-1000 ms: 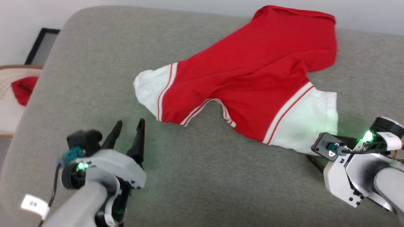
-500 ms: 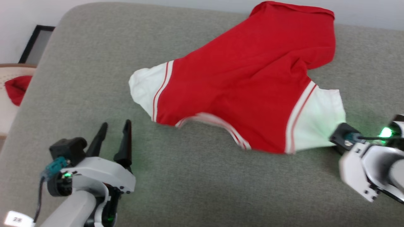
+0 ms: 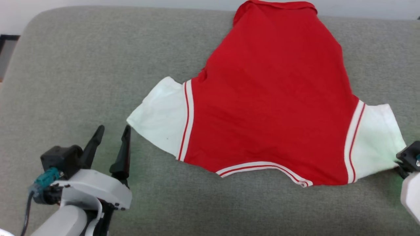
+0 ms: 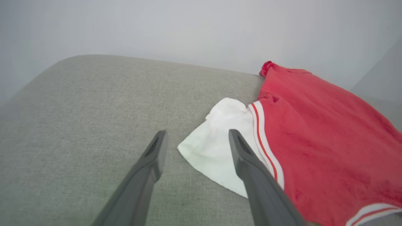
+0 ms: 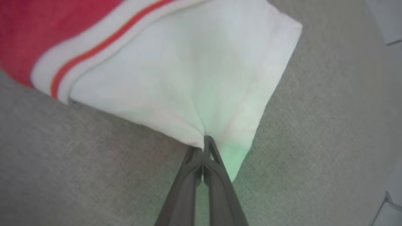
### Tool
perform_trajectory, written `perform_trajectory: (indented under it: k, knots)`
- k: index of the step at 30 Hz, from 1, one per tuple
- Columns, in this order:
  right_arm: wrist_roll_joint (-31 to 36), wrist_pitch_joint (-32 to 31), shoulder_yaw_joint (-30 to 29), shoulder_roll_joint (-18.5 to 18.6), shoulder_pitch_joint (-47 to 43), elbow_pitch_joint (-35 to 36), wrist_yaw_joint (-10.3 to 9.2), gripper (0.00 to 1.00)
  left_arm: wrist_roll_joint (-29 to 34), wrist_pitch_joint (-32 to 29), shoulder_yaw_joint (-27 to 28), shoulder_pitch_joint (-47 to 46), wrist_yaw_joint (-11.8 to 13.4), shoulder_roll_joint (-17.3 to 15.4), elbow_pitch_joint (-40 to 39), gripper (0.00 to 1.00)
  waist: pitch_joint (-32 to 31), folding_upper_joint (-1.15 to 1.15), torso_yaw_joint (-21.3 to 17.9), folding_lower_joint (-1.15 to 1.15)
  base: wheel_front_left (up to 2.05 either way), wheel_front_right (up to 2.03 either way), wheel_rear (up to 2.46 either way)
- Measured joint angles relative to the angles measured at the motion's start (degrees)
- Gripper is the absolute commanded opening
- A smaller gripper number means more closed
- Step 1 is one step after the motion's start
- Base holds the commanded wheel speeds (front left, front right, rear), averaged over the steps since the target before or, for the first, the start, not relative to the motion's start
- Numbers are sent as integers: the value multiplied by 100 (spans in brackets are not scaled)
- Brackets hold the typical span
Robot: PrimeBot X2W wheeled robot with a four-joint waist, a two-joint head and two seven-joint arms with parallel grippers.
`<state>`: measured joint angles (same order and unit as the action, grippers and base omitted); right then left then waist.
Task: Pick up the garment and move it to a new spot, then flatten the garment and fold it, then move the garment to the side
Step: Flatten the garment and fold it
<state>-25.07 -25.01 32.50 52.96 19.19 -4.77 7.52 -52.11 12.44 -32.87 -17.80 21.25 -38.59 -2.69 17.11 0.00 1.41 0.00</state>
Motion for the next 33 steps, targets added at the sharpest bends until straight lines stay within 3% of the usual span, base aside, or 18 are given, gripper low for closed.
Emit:
perform_trajectory:
  k: [1, 2, 6, 8, 13, 17, 21, 24, 29, 33]
  knots:
    - [0, 0, 0, 0, 0, 0, 0, 75, 0, 0, 0, 0, 0, 0, 0, 100, 0, 0, 0, 0, 0, 0, 0]
    - [82, 198, -576, -322, -250, 79, 0, 100, 103, -145, -60, 14, 41, -171, -144, 100, -3, 0, -62, 0, 0, 0, 0]
    - [-307, 652, -1656, -968, -1007, 502, 1, 100, 341, -590, -244, -155, -23, -601, -394, 100, -48, 0, -101, 0, 0, 0, 0]
    - [-324, 839, -2109, -1129, -1297, 855, 0, 100, 492, -884, -358, -358, -180, -880, -479, 100, -54, 0, -126, 0, 0, 0, 0]
    - [-413, 1237, -2903, -1852, -1652, 1649, 0, 100, 783, -1904, -792, -994, -1029, -1551, -595, 100, -58, 0, -256, 0, 0, 0, 0]
    - [-519, 1538, -3082, -2444, -1646, 2042, 0, 100, 770, -3009, -1170, -1543, -1703, -1714, -505, 100, -44, 0, -397, 0, 0, 0, 0]
    - [-474, 1814, -3133, -2905, -1500, 2127, 0, 100, 581, -3922, -1432, -2019, -2213, -1616, -247, 100, 7, 0, -561, 0, 0, 0, 0]
    - [-355, 1929, -3041, -3072, -1438, 2059, 0, 100, 397, -4387, -1537, -2288, -2455, -1479, 7, 100, 61, 0, -692, 0, 0, 0, 0]
    - [-252, 2081, -2999, -3198, -1371, 1850, 0, 100, 21, -4990, -1708, -2508, -2640, -1296, 558, 100, 185, 0, -890, 0, 0, 0, 0]
    - [-202, 2167, -2927, -3239, -1323, 1720, 0, 100, -238, -5132, -1756, -2546, -2738, -1201, 999, 100, 287, 0, -1037, 0, 0, 0, 0]
